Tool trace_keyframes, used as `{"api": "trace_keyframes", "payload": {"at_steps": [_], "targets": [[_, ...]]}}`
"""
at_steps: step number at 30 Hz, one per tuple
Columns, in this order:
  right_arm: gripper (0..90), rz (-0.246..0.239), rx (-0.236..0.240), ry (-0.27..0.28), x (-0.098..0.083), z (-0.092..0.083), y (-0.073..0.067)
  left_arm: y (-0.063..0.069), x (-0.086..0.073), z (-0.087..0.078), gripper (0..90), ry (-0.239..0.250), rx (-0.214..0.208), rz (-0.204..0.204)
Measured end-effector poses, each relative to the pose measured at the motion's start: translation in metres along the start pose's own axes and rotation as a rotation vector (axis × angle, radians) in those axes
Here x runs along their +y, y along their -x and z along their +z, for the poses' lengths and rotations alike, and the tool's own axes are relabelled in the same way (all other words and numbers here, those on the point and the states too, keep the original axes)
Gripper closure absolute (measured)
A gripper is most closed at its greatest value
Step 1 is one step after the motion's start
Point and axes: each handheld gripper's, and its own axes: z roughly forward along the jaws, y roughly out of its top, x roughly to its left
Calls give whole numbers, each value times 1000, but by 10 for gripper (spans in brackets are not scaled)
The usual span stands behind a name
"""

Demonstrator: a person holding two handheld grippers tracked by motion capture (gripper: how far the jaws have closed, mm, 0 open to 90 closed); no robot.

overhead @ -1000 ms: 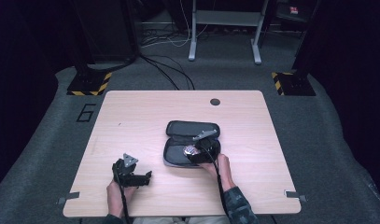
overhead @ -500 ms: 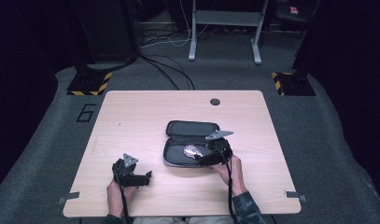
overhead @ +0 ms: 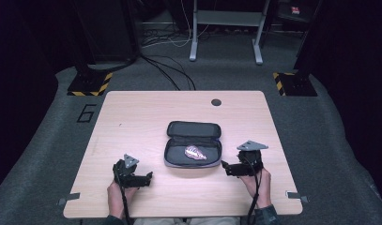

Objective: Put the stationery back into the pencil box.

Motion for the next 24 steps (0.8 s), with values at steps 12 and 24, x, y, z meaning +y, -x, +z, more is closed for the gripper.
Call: {"api": "trace_keyframes", "payload": {"at_steps": [12,24], "targets": [[0,124,-136,-34,-61,-6,33,0,0,0,2,0,0,0],[0,163,-210,-61,-94,2,51,0,0,0,3,1,2,-3]]}}
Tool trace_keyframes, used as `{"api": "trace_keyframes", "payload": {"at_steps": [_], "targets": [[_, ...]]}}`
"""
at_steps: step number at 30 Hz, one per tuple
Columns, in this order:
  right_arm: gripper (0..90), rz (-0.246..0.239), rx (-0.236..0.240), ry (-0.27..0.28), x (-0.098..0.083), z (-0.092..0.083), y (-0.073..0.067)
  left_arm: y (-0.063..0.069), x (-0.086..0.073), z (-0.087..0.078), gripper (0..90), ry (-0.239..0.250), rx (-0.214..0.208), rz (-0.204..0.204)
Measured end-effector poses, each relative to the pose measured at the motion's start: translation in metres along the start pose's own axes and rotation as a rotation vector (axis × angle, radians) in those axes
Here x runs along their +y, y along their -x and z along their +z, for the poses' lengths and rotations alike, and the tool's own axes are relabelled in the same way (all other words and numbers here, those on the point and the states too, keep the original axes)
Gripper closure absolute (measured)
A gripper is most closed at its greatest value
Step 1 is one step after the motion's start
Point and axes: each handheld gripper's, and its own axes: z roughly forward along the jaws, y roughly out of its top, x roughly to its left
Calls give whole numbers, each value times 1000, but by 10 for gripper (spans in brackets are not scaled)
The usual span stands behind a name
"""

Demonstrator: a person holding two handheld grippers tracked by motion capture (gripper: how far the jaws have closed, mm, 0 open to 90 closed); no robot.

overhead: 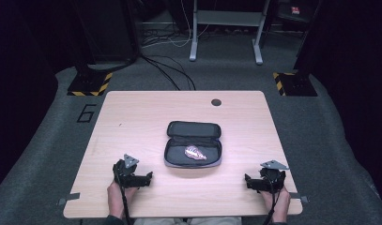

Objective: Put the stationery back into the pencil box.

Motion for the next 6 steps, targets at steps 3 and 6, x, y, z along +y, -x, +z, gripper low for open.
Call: {"api": "trace_keyframes", "payload": {"at_steps": [3,6], "targets": [[0,5,0,2,0,0,0,0,0,0,3,3,5,2],[0,5,-4,0,1,1,0,0,0,0,3,0,3,3]]}}
